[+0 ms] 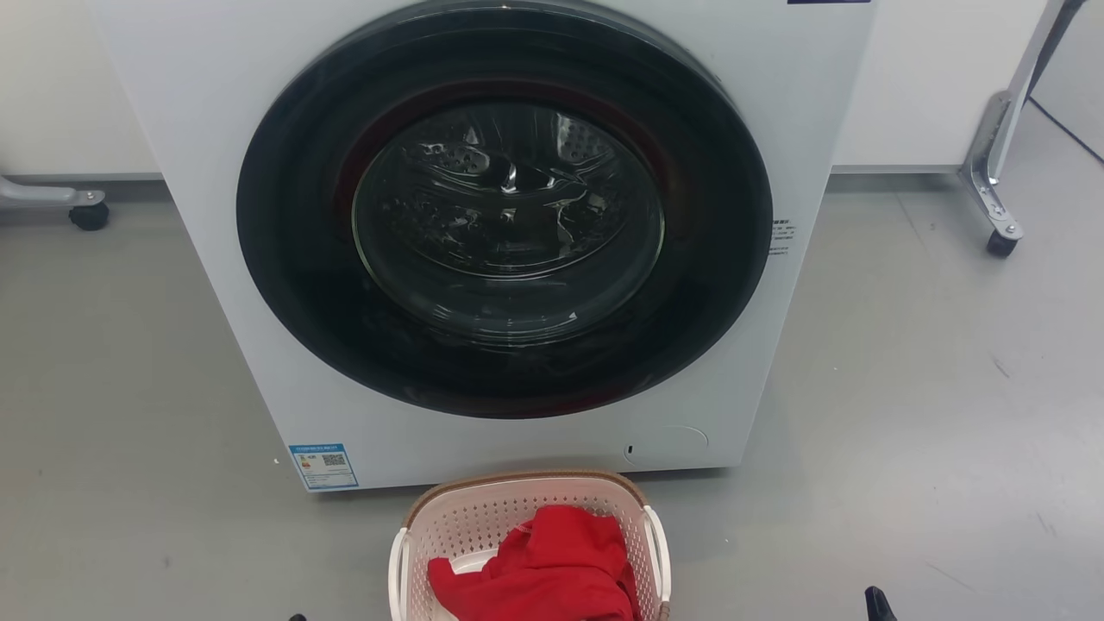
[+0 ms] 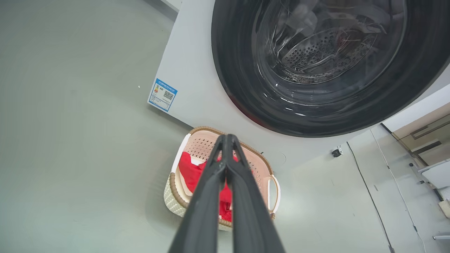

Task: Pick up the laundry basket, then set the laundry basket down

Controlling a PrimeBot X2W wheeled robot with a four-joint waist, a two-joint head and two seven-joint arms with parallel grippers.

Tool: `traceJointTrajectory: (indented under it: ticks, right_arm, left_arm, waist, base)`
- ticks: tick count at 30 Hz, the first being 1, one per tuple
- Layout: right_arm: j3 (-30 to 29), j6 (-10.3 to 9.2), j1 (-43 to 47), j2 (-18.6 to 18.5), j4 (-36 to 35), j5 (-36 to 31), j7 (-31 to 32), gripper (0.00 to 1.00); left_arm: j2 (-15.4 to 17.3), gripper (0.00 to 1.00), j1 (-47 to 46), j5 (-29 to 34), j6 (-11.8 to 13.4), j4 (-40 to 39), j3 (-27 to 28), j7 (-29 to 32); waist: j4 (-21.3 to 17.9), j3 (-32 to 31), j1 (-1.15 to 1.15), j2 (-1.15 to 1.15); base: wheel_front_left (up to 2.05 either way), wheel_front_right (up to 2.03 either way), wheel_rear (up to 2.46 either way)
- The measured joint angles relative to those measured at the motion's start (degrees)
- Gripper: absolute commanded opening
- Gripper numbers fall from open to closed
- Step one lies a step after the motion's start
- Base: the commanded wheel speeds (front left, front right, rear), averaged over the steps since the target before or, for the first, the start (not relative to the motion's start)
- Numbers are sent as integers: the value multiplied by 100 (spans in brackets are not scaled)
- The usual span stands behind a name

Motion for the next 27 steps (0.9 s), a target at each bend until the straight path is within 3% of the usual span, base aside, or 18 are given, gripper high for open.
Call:
traceJointTrajectory:
  ticks: [27]
  right_arm:
    - [-719,383,-367,36,165,1961,561,0]
  left_arm:
    - [-85,0,-392,-1958,-403,43,482,557]
  waist:
    - [54,54,0,0]
  base:
    - [0,0,0]
